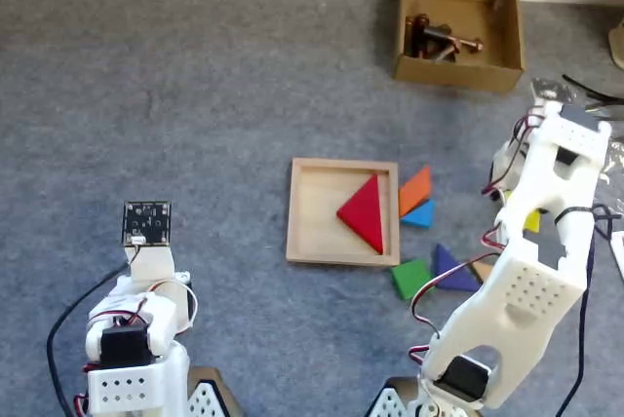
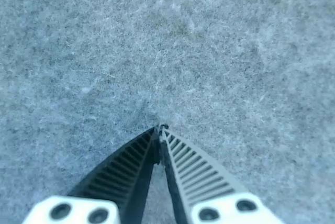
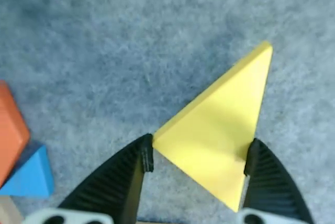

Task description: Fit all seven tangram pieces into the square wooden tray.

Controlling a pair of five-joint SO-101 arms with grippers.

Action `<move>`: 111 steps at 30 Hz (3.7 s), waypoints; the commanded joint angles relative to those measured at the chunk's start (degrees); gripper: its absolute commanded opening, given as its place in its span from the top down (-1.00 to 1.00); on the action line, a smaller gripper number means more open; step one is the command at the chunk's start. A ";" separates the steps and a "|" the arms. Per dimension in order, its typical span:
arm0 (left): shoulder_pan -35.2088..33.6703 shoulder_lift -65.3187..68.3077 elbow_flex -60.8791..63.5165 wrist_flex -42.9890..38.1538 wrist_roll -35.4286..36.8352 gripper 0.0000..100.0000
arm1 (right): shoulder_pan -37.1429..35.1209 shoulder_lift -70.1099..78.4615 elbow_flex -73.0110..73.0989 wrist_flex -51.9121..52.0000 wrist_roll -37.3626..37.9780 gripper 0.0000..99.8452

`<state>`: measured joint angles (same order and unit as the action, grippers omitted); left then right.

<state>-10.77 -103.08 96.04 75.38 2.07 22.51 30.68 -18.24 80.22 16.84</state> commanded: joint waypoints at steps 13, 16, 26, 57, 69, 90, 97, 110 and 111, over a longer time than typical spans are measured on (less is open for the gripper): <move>-0.48 0.40 1.19 0.44 0.09 0.99 | -3.56 -0.75 -11.47 7.52 3.96 0.53; -0.48 0.40 1.19 0.44 0.09 0.99 | -2.95 -0.75 -11.38 6.37 -1.23 0.53; -0.48 0.40 1.19 0.44 0.09 0.99 | -1.54 3.65 -7.43 0.84 -3.08 0.50; -0.48 0.40 1.19 0.44 0.09 0.99 | 1.54 18.77 -35.47 17.54 4.13 0.35; -0.48 0.40 1.19 0.44 0.09 0.99 | 0.40 18.95 -35.03 18.77 6.68 0.34; -0.48 0.40 1.19 0.44 0.09 0.99 | 0.13 25.27 -33.54 14.99 4.31 0.34; -0.48 0.40 1.19 0.44 0.09 0.99 | 0.13 25.36 -33.54 15.34 4.13 0.35; -0.48 0.40 1.19 0.44 0.09 0.99 | 0.13 25.80 -39.43 18.24 0.79 0.37; -0.48 0.40 1.19 0.44 0.09 0.99 | 0.13 25.89 -39.87 18.24 0.79 0.40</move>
<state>-10.77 -103.08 96.04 75.38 2.07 22.95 57.49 -54.11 97.80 18.24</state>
